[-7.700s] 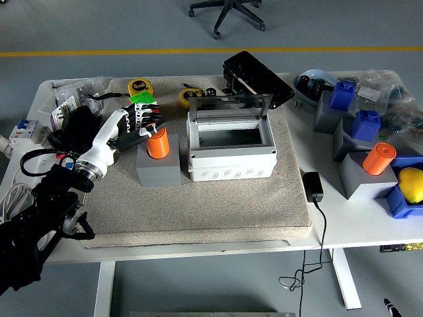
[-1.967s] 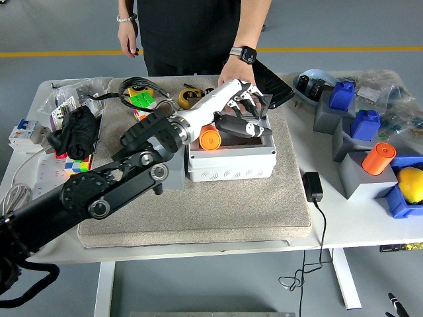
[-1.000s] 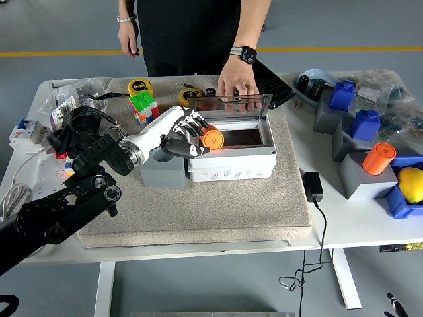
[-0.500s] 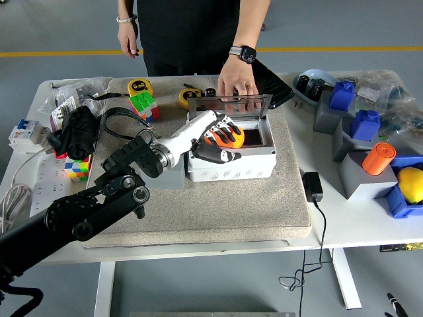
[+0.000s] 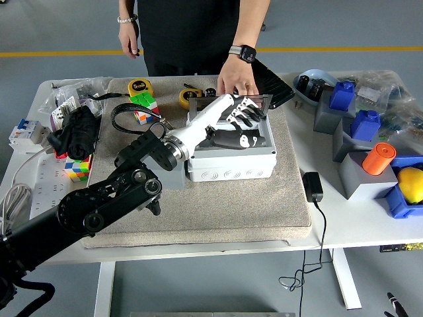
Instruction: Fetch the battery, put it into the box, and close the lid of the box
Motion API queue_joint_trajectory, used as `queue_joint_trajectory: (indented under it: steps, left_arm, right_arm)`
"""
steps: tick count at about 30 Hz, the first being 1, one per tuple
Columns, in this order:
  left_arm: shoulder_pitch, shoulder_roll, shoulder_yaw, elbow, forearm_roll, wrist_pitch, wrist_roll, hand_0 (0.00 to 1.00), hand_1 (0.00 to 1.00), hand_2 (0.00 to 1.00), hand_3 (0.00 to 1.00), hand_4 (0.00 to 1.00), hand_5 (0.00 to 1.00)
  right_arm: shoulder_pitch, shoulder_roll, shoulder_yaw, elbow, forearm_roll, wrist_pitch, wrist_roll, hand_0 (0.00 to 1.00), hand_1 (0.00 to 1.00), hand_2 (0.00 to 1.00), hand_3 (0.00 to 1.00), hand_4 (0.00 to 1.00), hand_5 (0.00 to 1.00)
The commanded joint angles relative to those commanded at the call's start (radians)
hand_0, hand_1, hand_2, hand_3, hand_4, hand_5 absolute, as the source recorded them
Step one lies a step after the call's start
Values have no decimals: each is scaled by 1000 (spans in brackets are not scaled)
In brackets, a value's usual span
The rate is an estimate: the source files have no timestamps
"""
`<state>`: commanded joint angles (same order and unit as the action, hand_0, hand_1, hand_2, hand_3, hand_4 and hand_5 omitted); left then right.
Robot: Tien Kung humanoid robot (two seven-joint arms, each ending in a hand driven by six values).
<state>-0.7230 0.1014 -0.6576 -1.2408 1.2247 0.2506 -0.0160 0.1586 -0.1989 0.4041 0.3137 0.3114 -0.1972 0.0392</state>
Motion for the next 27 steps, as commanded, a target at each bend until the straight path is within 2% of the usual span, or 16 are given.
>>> queue_joint_trajectory:
  steps: [2, 3, 8, 9, 14, 15, 19, 24, 27]
  left_arm:
    - [-9, 3, -24, -6, 2, 12, -29, 399, 581, 586, 593, 885, 153]
    - [-14, 4, -33, -5, 9, 15, -35, 708, 720, 658, 649, 952, 303]
    - [-45, 4, -60, 21, 59, 7, -14, 708, 720, 658, 649, 952, 303]
    - [-56, 1, -62, 34, 80, 1, 2, 805, 806, 784, 788, 982, 395]
    - [-88, -13, -60, 81, 163, -25, 74, 805, 806, 784, 788, 982, 395]
    - [-93, -16, -58, 90, 177, -32, 88, 827, 828, 806, 806, 998, 470]
    - [-107, -23, -48, 122, 206, -46, 128, 827, 828, 806, 806, 998, 470]
    - [-110, -21, -43, 151, 216, -61, 158, 844, 832, 809, 812, 998, 489]
    - [-104, -15, -36, 161, 230, -91, 198, 827, 805, 782, 790, 998, 497]
  right_arm:
    - [1, -1, -2, 0, -2, -1, -1, 726, 664, 653, 598, 998, 614]
    - [2, -1, -3, 0, -2, -1, -1, 727, 664, 653, 597, 998, 614]
    - [3, 0, -2, 1, -3, -2, 1, 727, 664, 653, 597, 998, 614]
    - [3, 1, -2, 1, -1, -2, 1, 727, 664, 653, 598, 998, 614]
    - [3, 0, -1, 1, 0, -3, 2, 727, 664, 653, 598, 998, 614]
    - [3, 0, -1, 1, 0, -3, 2, 726, 664, 653, 598, 998, 613]
    - [3, 0, -1, 1, 2, -4, 3, 726, 664, 653, 598, 998, 613]
    - [2, -1, -1, 1, 0, -4, 4, 726, 664, 653, 597, 998, 614]
    - [2, -1, 1, 1, 1, -4, 4, 726, 664, 653, 598, 998, 614]
